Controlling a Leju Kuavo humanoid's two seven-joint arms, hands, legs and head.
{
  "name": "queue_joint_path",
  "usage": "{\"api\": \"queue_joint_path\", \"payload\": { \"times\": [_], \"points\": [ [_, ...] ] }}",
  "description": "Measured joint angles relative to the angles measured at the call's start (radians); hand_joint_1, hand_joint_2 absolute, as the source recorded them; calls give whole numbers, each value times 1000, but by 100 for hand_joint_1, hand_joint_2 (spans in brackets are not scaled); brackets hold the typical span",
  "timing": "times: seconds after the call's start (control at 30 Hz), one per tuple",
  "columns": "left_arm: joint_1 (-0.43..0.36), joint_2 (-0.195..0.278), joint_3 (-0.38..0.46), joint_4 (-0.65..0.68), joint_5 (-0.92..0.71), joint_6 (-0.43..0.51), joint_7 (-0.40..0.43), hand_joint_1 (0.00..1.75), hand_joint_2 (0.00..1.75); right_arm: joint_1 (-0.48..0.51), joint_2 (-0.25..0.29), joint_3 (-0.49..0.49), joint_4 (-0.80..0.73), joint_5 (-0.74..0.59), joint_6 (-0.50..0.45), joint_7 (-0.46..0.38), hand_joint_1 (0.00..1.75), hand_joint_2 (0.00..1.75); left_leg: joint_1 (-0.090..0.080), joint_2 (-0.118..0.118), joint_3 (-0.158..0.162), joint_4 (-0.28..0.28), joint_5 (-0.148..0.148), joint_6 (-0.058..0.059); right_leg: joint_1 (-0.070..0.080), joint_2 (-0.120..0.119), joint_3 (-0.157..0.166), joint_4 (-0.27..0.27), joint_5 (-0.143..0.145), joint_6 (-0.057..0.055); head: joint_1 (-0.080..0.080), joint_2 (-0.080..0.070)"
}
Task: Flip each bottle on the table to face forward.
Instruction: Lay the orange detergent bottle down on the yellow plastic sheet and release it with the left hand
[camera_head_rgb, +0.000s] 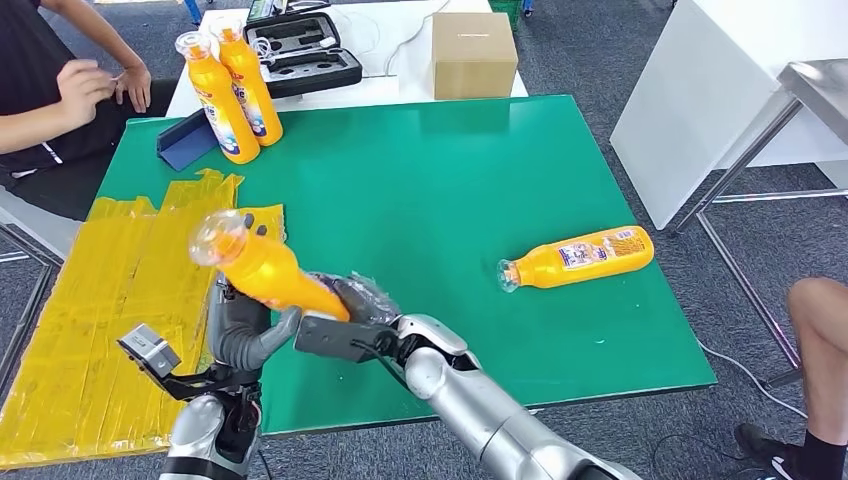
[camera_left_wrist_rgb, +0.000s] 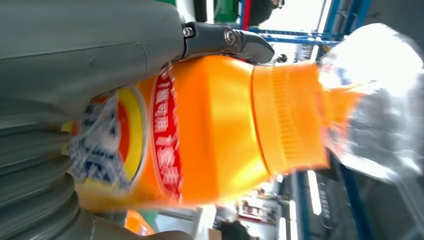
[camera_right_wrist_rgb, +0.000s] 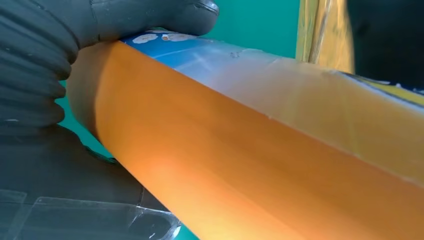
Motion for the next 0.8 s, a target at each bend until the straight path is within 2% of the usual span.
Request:
{"api": "queue_joint_path", "payload": {
  "times": [0.3, 0.53, 0.67, 0.8],
  "points": [
    [-28, 41, 16, 82, -91, 53, 13, 0, 175, 0, 3, 113, 37, 12, 6, 12, 175, 175, 0, 0, 0, 0, 0, 0, 0, 0, 0, 0, 0, 0, 0, 0],
    [-41, 79, 24, 169, -131, 45, -2, 0, 175, -9, -8, 191, 60, 14, 4, 34, 175, 175, 0, 0, 0, 0, 0, 0, 0, 0, 0, 0, 0, 0, 0, 0],
    [-48, 86, 25, 192, -134, 34, -6, 173, 175, -18, -12, 211, 71, 6, 4, 36, 175, 175, 0, 0, 0, 0, 0, 0, 0, 0, 0, 0, 0, 0, 0, 0],
    [-54, 91, 31, 211, -134, 10, -33, 175, 175, -28, -14, 229, 80, -15, 1, 37, 175, 175, 0, 0, 0, 0, 0, 0, 0, 0, 0, 0, 0, 0, 0, 0]
  ]
}}
